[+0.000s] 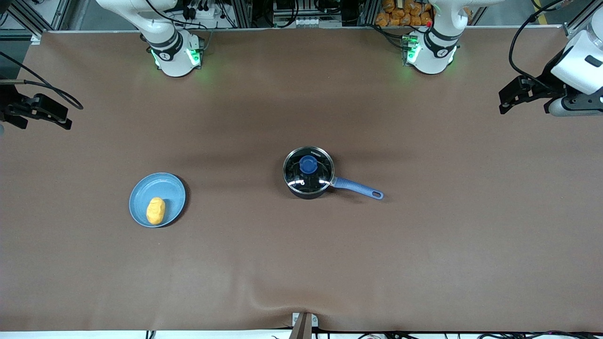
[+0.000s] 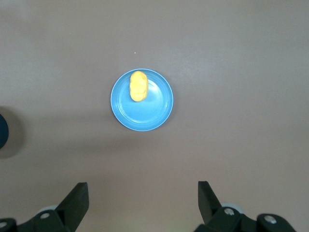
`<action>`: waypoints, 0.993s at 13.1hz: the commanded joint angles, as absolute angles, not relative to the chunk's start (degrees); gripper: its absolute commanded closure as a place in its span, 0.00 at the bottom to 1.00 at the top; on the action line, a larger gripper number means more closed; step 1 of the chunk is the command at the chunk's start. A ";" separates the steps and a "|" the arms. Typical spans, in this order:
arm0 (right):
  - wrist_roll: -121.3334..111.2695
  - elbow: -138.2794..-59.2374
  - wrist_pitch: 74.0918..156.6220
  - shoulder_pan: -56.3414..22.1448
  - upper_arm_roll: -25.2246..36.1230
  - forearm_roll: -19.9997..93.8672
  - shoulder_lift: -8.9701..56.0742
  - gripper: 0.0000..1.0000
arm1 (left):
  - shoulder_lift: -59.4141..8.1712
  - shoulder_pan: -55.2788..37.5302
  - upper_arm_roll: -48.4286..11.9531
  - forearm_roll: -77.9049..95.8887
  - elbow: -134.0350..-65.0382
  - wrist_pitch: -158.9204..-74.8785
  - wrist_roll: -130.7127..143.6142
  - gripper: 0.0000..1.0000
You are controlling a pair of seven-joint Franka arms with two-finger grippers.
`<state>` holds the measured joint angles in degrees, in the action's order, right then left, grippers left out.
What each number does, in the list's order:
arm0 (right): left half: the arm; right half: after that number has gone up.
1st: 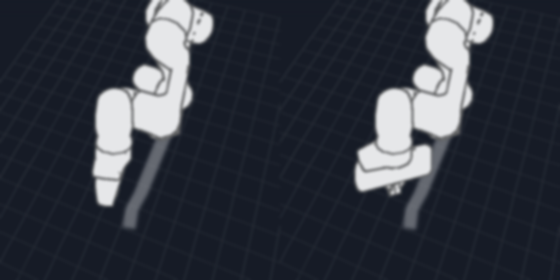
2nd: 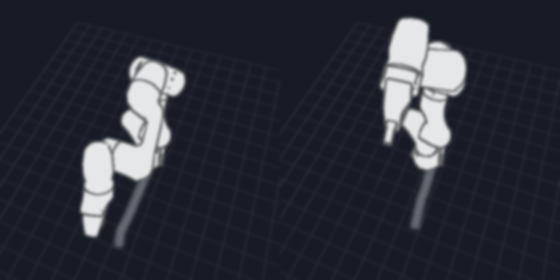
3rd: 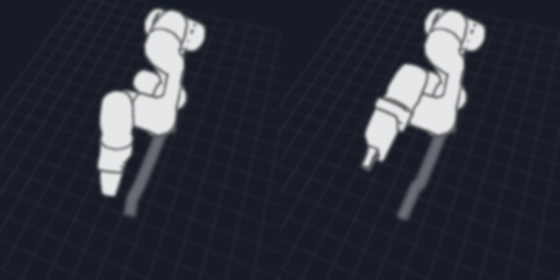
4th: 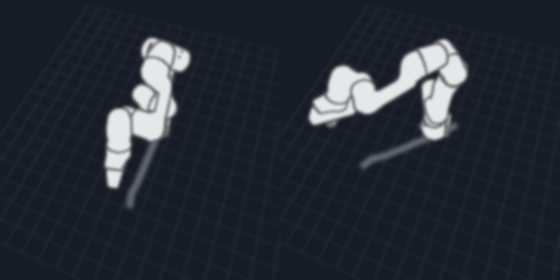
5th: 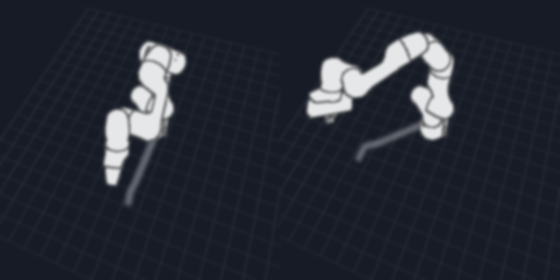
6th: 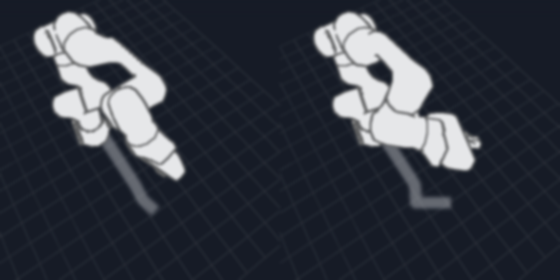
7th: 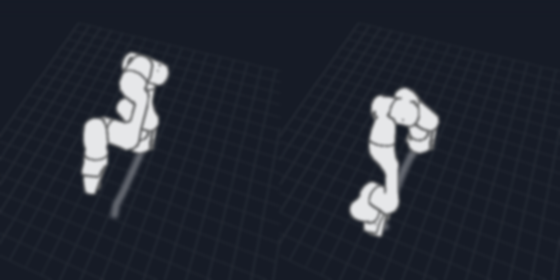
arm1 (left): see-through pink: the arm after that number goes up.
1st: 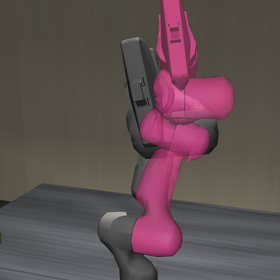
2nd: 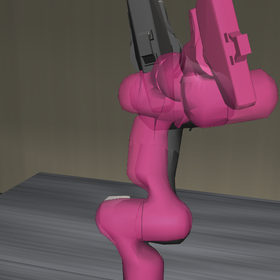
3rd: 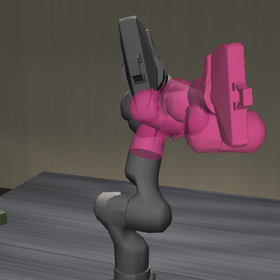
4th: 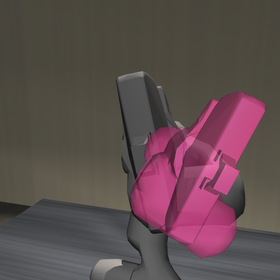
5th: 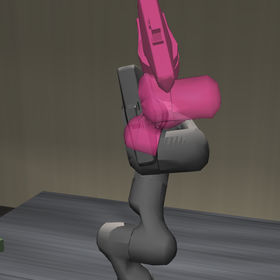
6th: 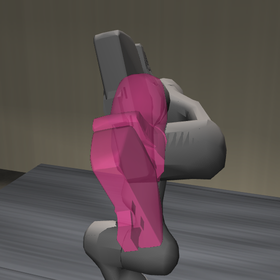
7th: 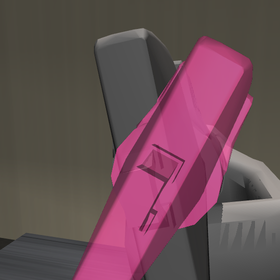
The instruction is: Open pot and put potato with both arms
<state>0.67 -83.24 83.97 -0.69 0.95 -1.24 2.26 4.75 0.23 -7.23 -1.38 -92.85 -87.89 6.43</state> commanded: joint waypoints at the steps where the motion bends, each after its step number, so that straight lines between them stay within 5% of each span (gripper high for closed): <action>1: 0.62 -83.76 82.45 -0.09 0.62 -0.53 2.11 0.00 | 3.96 0.52 -7.47 -2.64 -90.97 -86.31 5.98 0.00; 6: 1.14 -83.85 83.31 -0.70 0.53 0.08 9.46 0.00 | 2.29 0.35 -7.12 -3.08 -87.89 -86.04 6.06 0.00; 13: 0.62 -89.12 101.84 -0.27 0.53 6.32 24.33 0.00 | -9.64 -9.20 -12.74 -1.67 -81.32 -87.27 24.74 0.00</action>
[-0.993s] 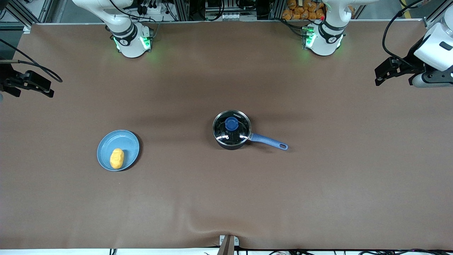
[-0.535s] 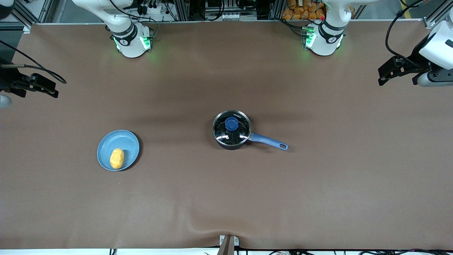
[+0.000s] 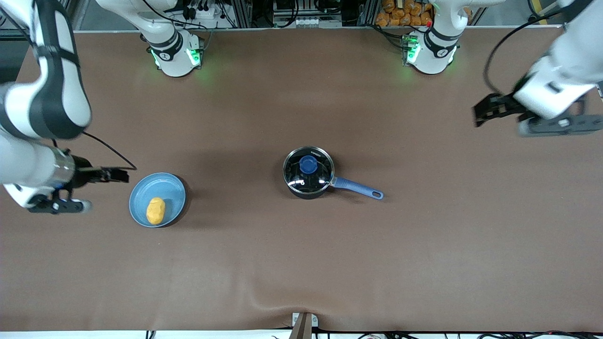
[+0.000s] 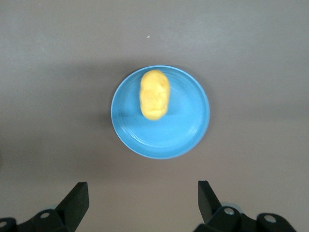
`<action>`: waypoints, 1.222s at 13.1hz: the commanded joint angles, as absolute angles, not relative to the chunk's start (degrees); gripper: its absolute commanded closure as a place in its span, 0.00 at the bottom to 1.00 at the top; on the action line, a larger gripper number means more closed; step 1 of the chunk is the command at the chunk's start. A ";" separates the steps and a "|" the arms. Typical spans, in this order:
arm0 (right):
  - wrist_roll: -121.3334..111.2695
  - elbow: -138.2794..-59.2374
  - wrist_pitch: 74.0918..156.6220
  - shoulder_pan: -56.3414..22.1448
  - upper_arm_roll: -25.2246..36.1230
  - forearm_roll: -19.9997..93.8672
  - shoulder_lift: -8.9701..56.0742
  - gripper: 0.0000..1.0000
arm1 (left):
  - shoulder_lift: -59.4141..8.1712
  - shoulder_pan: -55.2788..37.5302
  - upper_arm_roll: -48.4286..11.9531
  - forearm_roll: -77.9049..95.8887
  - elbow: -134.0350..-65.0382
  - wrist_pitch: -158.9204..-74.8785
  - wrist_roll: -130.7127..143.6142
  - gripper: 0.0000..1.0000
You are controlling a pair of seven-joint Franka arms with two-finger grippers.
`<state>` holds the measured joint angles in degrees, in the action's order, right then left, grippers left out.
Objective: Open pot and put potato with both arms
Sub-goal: 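Reach the right gripper to the potato while the left gripper reaches the lid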
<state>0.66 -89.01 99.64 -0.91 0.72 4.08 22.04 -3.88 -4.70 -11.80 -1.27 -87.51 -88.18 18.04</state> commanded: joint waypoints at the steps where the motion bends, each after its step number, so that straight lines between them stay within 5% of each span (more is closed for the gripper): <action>1: 0.53 -89.90 104.82 -0.26 0.53 6.33 25.82 0.00 | -12.02 -12.19 -12.83 -1.76 -79.91 -88.41 28.00 0.00; 7: -0.70 -91.41 118.20 0.79 0.44 6.50 37.07 0.00 | -23.18 -25.64 -12.48 -1.93 -79.54 -101.84 33.56 0.00; 14: -0.88 -91.32 120.14 1.23 0.44 10.63 40.60 0.00 | -35.24 -39.36 -7.92 -5.27 -74.62 -110.12 46.14 0.00; 15: -0.97 -91.32 120.23 1.23 0.44 10.63 40.61 0.01 | -35.85 -39.98 -7.04 -5.27 -74.71 -110.82 46.32 0.00; 16: -0.88 -91.32 120.15 1.23 0.44 10.63 40.61 0.17 | -36.56 -40.08 -7.03 -5.19 -74.71 -111.35 46.58 0.00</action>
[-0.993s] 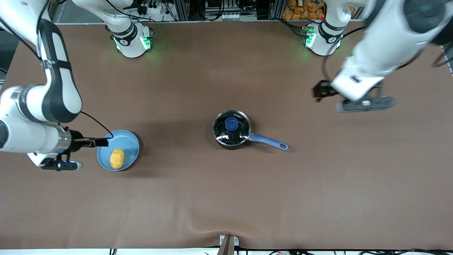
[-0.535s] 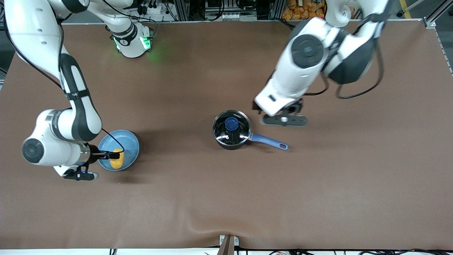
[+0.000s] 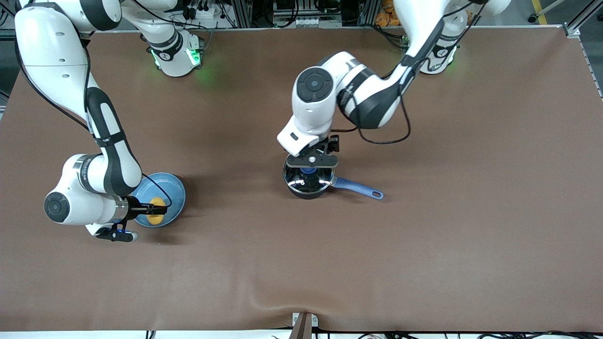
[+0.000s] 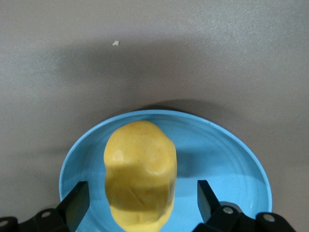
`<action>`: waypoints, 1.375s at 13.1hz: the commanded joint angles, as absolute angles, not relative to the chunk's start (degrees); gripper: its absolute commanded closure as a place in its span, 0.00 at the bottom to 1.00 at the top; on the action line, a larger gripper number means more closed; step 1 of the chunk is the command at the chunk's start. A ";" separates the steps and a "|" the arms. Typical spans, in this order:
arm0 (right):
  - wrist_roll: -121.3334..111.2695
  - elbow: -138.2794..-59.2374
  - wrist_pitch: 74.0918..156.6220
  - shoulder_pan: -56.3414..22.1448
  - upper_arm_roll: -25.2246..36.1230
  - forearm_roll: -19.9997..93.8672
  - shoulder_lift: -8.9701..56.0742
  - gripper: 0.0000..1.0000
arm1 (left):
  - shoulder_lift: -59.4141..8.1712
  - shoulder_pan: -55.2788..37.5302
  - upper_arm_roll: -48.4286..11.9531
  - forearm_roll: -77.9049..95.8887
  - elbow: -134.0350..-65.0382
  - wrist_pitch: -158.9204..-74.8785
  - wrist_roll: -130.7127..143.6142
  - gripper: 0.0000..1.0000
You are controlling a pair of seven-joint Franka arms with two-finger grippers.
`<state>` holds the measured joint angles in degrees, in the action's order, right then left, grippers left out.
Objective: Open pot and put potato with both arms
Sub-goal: 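Grasp the potato with the right gripper while the left gripper grasps the knob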
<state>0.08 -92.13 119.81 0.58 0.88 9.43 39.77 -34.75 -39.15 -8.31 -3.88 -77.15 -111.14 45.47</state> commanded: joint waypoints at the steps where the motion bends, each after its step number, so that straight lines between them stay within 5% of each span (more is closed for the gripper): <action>1: -0.97 -91.32 120.15 1.14 0.44 10.63 40.61 0.34 | -37.61 -40.69 -6.94 -5.27 -74.71 -112.14 47.54 0.00; 3: -0.97 -91.23 120.06 1.06 0.44 10.63 40.61 0.63 | -38.84 -41.31 -6.77 -5.27 -74.71 -113.98 48.87 0.00; 5: -1.05 -90.88 119.53 0.97 0.44 10.63 40.26 0.78 | -39.63 -41.31 -6.77 -5.36 -74.71 -115.31 48.52 0.00; 18: 6.76 -89.03 108.28 -6.67 0.09 10.55 29.18 0.79 | -41.83 -40.96 -6.86 -6.59 -76.11 -117.68 46.85 0.00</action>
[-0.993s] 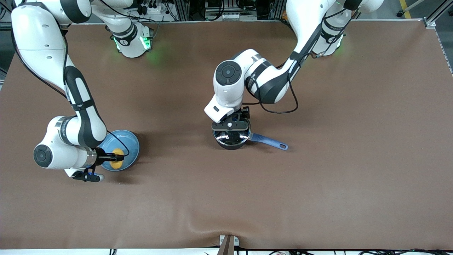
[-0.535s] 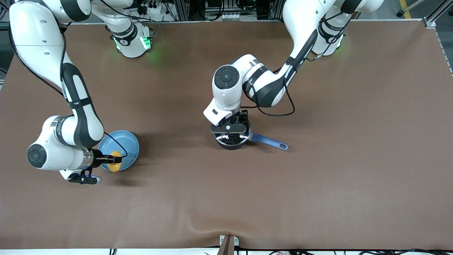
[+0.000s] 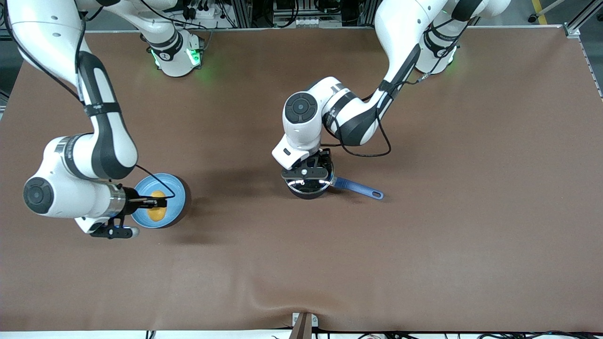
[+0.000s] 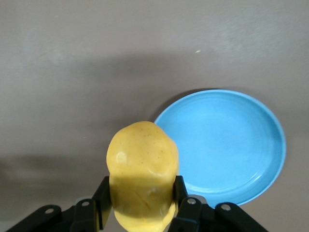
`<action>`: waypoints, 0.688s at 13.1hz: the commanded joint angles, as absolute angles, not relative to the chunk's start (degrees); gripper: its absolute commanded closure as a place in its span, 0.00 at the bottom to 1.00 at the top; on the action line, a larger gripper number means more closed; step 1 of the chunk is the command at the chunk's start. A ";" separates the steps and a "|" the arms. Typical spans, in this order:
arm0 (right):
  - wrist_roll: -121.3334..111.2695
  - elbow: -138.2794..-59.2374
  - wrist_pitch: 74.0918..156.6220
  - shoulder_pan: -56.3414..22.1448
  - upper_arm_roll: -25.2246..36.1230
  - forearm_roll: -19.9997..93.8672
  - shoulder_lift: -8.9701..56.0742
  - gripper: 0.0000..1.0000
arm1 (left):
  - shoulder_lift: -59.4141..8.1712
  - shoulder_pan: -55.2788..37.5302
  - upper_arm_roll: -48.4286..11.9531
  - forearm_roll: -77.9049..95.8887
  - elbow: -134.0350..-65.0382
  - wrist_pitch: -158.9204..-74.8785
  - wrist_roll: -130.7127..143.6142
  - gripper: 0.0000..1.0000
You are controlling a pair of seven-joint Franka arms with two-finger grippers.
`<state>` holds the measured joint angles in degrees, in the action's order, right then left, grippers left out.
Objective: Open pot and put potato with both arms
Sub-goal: 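Grasp the potato with the right gripper while the left gripper grasps the knob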
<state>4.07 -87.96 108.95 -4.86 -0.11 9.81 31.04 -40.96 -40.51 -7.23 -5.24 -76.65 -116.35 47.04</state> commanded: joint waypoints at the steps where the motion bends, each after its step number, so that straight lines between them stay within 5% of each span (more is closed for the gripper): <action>1: 8.68 -89.03 108.28 -7.64 0.09 10.55 29.01 0.79 | -42.18 -40.96 -6.86 -6.59 -76.11 -118.12 46.85 0.00; 4: 14.14 -88.95 108.46 -11.85 0.00 10.63 28.13 0.79 | -42.45 -40.61 -6.86 -7.38 -76.29 -118.12 46.93 0.00; 9: 19.77 -88.86 108.54 -16.95 0.00 12.73 26.98 0.81 | -42.19 -40.25 -6.86 -7.38 -76.82 -118.12 47.72 0.32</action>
<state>17.94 -87.95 108.82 -15.62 -0.41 10.69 28.71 -42.28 -40.29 -6.88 -5.82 -76.68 -117.55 47.03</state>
